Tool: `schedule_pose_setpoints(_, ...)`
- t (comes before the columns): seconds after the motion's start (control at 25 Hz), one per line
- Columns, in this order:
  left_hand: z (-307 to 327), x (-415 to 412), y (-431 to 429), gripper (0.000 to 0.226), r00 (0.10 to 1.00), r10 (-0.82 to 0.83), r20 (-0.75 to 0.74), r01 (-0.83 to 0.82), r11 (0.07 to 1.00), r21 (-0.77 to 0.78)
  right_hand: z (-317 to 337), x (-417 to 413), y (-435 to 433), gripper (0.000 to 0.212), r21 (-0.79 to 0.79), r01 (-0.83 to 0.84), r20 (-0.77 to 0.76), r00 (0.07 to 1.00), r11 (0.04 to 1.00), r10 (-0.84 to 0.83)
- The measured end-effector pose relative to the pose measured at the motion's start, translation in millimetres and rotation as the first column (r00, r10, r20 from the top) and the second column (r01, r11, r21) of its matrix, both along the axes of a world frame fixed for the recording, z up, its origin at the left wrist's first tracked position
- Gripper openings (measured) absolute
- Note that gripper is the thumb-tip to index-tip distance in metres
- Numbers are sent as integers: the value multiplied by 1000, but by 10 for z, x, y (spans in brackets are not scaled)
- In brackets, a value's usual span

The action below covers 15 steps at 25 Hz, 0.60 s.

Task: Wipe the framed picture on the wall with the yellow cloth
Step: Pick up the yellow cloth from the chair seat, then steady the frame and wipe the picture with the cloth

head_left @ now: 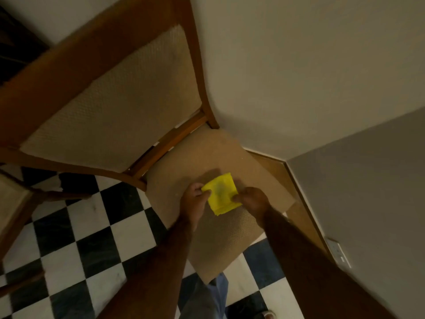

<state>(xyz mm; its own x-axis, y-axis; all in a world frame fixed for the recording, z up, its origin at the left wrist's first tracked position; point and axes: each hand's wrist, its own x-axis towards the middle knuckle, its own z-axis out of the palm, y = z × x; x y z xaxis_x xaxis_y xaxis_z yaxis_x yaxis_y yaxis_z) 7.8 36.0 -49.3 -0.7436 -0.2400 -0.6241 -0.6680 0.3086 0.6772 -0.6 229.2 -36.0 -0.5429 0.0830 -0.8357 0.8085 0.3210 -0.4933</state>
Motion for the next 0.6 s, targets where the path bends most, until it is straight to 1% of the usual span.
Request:
schedule_pose_setpoints(0.08,283,-67,88,25,994,98,-56,-88,983,158,332,-22,110,39,-54,81,-37,996,995,-83)
schedule_pose_setpoints(0.12,456,-102,148,26,987,132,-86,-110,968,225,554,-25,177,28,-81,103,-62,992,991,-108)
schedule_pose_setpoints(0.16,646,-133,217,26,982,152,-111,-117,954,275,797,-20,243,22,-100,116,-86,988,988,-125)
schedule_pose_setpoints(0.32,1524,-188,595,19,969,117,-220,-21,919,395,1859,105,594,20,-137,155,-202,963,978,-180)
schedule_pose_setpoints(0.48,2397,-239,1019,20,931,69,-359,98,899,427,2812,269,1022,28,-98,120,-316,938,988,-145)
schedule_pose_setpoints(0.6,3083,-248,1371,25,884,33,-466,195,880,434,3518,441,1379,31,-76,154,-411,895,985,-171)
